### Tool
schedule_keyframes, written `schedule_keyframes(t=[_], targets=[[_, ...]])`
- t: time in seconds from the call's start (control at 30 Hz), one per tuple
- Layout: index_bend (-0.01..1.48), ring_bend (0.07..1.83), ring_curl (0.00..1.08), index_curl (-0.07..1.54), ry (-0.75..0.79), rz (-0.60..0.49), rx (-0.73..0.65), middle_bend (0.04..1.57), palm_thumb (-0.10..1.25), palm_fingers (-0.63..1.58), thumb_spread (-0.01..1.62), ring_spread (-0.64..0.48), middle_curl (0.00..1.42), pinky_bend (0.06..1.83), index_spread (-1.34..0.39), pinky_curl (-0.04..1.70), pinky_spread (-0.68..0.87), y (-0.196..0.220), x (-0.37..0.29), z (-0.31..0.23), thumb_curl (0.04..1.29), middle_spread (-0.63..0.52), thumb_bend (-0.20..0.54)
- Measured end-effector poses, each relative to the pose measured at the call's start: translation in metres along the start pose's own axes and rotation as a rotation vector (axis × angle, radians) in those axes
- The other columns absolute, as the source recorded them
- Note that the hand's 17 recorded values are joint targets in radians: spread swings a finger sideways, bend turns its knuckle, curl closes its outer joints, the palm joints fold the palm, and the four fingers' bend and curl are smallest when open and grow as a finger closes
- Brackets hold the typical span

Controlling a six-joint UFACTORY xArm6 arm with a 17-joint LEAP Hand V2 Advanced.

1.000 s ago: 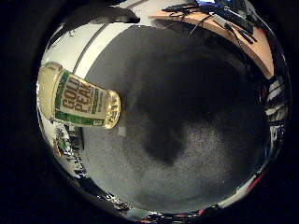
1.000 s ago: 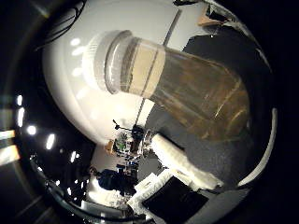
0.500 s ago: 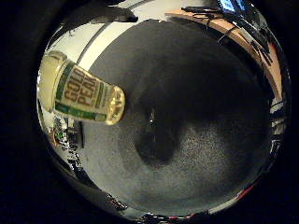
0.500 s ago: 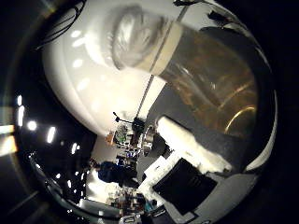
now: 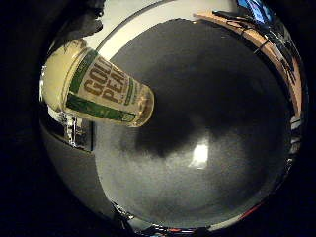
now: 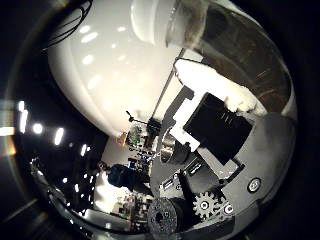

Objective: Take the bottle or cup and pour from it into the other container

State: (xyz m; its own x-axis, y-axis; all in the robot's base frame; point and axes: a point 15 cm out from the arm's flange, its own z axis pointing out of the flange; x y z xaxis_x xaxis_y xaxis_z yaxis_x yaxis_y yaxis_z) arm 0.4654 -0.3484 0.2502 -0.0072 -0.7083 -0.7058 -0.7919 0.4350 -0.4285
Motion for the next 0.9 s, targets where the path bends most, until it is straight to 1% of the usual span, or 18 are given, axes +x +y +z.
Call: schedule_keyframes(t=[0.13,0.17,0.27,0.43,0.53,0.6,0.83,0.9], targets=[[1.01,1.36,0.58,0.84,-0.014,0.0,-0.003,1.2,1.05,1.15,0.89,-0.2,0.79,1.54,-0.27,0.39,-0.22,0.001,-0.003,0.005,0.58,-0.17,-0.005],[1.04,1.37,0.59,0.85,-0.017,-0.009,-0.007,1.22,1.09,1.14,0.88,-0.2,0.8,1.56,-0.26,0.41,-0.21,0.001,-0.004,0.008,0.59,-0.17,0.003],[1.1,1.4,0.63,0.86,-0.03,-0.034,-0.018,1.26,1.14,1.11,0.87,-0.21,0.83,1.59,-0.23,0.46,-0.19,0.001,-0.011,0.012,0.65,-0.16,-0.006],[1.14,1.38,0.68,0.86,-0.038,-0.078,-0.045,1.3,1.13,1.09,0.82,-0.21,0.84,1.59,-0.21,0.52,-0.17,-0.008,-0.043,0.014,0.72,-0.15,-0.014],[1.14,1.37,0.71,0.86,-0.018,-0.16,-0.103,1.31,1.13,1.09,0.81,-0.22,0.84,1.58,-0.2,0.55,-0.17,-0.013,-0.081,0.025,0.75,-0.15,-0.014],[1.15,1.36,0.73,0.86,0.018,-0.205,-0.131,1.32,1.13,1.09,0.8,-0.22,0.84,1.57,-0.2,0.57,-0.17,-0.016,-0.101,0.021,0.77,-0.14,-0.012],[1.15,1.34,0.77,0.85,0.152,-0.292,-0.234,1.33,1.1,1.09,0.74,-0.23,0.83,1.54,-0.2,0.63,-0.17,-0.01,-0.149,0.0,0.82,-0.14,-0.017],[1.15,1.34,0.78,0.85,0.182,-0.325,-0.268,1.33,1.11,1.1,0.73,-0.23,0.83,1.53,-0.2,0.64,-0.17,-0.008,-0.165,0.002,0.83,-0.13,-0.014]])
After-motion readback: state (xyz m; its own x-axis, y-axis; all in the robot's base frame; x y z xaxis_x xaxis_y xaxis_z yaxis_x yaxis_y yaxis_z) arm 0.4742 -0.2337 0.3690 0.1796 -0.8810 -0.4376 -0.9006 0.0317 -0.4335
